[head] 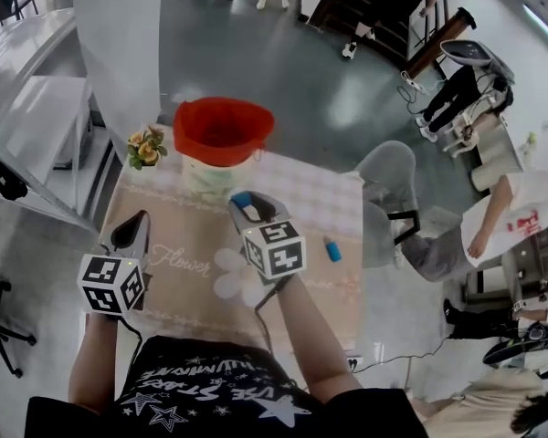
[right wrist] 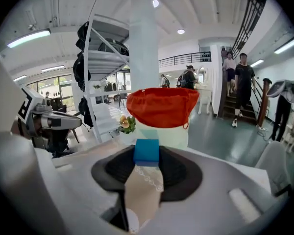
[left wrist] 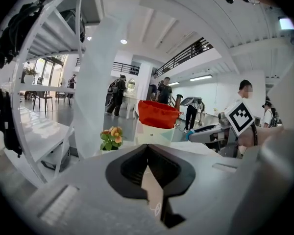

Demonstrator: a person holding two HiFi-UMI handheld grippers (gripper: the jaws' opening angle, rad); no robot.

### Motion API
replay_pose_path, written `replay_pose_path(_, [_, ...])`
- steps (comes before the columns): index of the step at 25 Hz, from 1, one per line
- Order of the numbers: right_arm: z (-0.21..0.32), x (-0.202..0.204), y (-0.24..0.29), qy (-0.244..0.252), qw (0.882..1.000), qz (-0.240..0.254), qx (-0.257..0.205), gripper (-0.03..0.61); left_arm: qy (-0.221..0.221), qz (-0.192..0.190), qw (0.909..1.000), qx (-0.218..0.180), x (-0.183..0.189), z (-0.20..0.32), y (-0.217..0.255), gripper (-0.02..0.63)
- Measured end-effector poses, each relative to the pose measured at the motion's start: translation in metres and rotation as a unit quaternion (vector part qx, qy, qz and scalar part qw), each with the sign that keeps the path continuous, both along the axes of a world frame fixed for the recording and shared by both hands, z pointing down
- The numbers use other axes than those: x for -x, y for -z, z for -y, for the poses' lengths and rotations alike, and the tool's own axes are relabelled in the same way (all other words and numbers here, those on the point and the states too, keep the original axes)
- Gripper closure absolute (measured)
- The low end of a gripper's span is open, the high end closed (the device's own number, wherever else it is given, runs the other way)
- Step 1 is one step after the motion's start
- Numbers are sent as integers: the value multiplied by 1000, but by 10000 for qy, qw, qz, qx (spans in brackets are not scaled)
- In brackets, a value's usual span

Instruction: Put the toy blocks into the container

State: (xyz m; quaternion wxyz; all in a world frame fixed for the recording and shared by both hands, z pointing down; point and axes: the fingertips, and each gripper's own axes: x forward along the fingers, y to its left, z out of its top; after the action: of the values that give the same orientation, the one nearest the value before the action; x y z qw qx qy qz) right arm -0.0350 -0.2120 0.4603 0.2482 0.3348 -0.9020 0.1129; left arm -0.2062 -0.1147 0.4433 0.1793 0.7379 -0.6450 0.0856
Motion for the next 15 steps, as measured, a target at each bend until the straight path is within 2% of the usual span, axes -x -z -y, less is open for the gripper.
replay_pose_path(6, [16,7,40,0,9991,292,-322,428,-99,39,9997,-240,-1,13,24,604])
replay_pose_path(12, [37,12,78,-42,9966,527,-625,428,-227,398,9982,-394,1,26,37,604])
replay_pose_path(15, [47,12,89,-86,9958,587,-698,428,-231,336,9983,-427,4,30,41,604])
